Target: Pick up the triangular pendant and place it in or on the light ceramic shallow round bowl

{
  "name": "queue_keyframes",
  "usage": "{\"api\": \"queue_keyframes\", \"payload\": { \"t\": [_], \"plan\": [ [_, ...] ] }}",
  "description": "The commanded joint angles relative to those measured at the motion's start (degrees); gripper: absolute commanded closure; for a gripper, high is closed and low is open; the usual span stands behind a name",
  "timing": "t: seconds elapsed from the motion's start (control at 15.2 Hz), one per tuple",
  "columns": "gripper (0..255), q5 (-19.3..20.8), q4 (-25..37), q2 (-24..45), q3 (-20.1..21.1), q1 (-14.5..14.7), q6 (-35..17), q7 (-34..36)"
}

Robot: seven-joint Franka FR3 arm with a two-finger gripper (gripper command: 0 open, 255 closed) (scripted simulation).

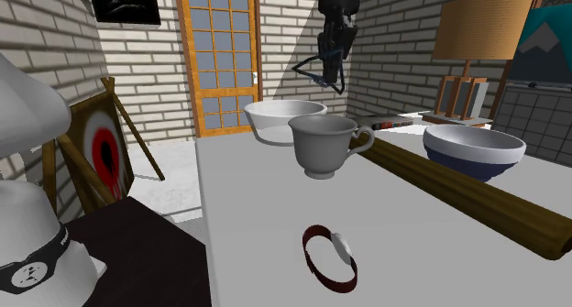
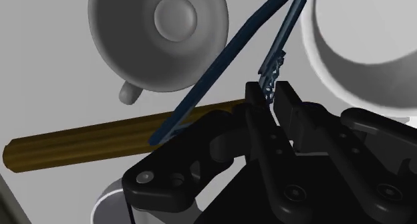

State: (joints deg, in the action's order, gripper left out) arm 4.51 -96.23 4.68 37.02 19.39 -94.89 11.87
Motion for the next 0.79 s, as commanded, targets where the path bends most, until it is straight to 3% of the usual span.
{"api": "queue_keyframes", "payload": {
  "t": [0.0,0.73],
  "plan": [
    [255,0.1,0.62,0.49,1.27,1.62,0.4,2.94],
    [255,1.73,4.6,4.27,7.75,11.11,2.26,18.84]
  ]
}}
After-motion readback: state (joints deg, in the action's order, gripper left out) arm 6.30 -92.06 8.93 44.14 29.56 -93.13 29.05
